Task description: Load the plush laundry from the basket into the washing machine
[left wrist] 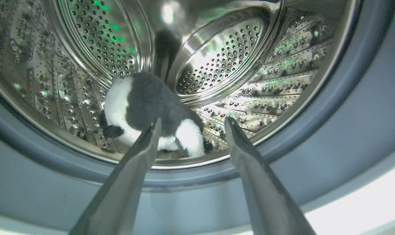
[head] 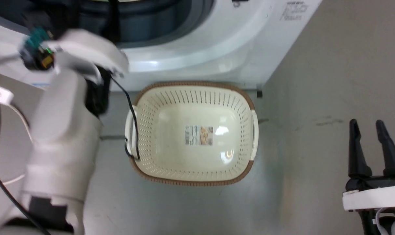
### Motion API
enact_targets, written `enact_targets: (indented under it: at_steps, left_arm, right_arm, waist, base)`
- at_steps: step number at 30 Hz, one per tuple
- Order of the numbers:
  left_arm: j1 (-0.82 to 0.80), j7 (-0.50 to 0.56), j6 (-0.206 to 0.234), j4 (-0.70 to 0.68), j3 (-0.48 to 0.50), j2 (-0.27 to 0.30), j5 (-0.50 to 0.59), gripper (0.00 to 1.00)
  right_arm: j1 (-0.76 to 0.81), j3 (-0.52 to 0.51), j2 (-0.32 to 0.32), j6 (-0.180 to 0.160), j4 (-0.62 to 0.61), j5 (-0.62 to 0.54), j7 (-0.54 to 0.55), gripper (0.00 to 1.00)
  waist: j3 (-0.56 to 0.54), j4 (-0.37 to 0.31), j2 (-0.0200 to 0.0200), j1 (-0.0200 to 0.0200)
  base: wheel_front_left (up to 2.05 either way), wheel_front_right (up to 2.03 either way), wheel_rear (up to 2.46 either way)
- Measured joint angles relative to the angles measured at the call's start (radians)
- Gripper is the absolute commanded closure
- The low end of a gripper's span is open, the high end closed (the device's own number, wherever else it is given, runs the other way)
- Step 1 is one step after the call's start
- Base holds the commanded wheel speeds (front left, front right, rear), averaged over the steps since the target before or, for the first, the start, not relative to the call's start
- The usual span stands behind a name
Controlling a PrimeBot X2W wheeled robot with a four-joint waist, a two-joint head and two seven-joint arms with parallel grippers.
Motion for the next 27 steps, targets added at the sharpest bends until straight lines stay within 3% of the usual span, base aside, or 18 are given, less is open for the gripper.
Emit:
enact_targets:
  at_steps: [7, 15, 27]
  left_arm:
    - [0.153, 0.0, -0.001, -0.036, -0.006, -0.033, 0.041, 0.0]
    - [0.284, 0.0, -0.02, -0.055, -0.011, -0.032, 0.064, 0.0]
    - [0.518, 0.0, -0.009, -0.169, 0.032, -0.025, 0.074, 0.0]
  right_arm:
    - [0.004, 0.007, 0.012, 0.0, 0.047, -0.002, -0.009, 0.0]
    - [0.05, 0.003, 0.02, 0.0, 0.098, -0.005, -0.022, 0.0]
    - [0.104, 0.037, 0.024, 0.0, 0.194, 0.033, -0.061, 0.0]
  waist:
    - [-0.107, 0.012, 0.0, -0.0001]
    - [-0.236, 0.024, 0.0, -0.0002]
    - [-0.444, 0.04, 0.0, 0.0]
  base:
    - [0.0, 0.0, 0.0]
    - [0.0, 0.0, 0.0]
    - [0.0, 0.0, 0.0]
